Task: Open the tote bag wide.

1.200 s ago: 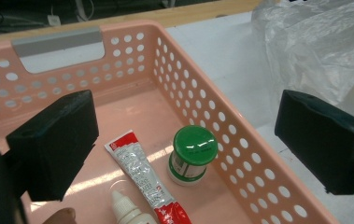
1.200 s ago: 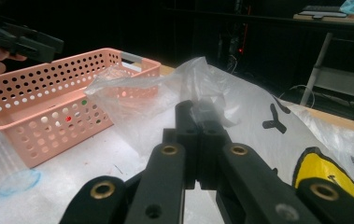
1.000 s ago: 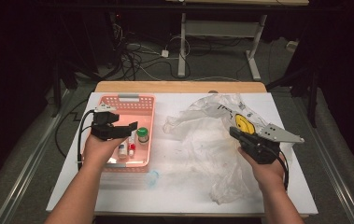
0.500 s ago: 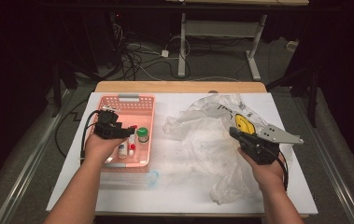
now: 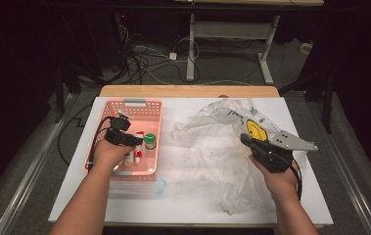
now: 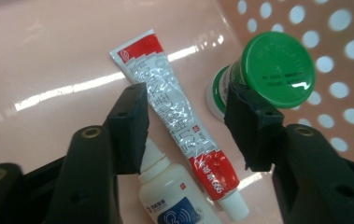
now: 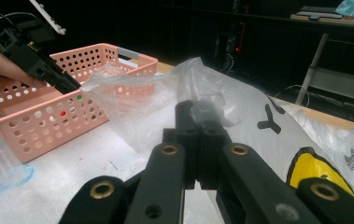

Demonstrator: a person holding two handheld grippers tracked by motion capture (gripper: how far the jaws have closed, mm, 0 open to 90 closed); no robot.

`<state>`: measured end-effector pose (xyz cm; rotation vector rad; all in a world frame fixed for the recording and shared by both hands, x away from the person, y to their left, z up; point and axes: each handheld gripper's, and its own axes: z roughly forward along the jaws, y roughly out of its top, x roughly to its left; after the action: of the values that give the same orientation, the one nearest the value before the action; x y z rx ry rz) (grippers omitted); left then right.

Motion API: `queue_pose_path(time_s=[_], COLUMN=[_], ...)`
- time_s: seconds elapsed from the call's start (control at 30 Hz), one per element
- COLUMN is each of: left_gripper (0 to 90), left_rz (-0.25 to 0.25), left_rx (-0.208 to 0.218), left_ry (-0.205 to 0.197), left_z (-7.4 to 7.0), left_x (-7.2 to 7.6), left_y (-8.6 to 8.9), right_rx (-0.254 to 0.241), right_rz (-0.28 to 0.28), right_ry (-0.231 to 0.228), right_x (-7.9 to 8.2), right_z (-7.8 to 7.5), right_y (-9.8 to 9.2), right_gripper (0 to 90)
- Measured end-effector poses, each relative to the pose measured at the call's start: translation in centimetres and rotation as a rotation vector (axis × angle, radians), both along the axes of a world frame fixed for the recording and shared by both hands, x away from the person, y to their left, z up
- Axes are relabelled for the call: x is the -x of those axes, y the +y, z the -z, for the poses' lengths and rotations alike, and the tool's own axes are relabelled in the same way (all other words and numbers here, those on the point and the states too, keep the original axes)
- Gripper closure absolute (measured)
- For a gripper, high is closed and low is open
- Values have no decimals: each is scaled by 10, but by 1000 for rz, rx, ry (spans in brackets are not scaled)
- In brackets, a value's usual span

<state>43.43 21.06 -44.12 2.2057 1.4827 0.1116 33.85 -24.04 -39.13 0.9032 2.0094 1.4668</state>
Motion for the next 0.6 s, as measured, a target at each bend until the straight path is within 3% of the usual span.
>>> queue_pose_path(time_s=[0.17, 0.6], left_gripper=[505, 528], left_rz=[9, -30], left_rx=[-27, -69], left_ry=[29, 100], left_z=[4, 14], left_x=[-3, -12], left_y=[-3, -10], right_rx=[6, 14], right_rz=[-3, 0], right_ry=[2, 5], right_x=[-1, -1], right_z=[1, 1], right_y=[1, 0], right_gripper=[900, 900])
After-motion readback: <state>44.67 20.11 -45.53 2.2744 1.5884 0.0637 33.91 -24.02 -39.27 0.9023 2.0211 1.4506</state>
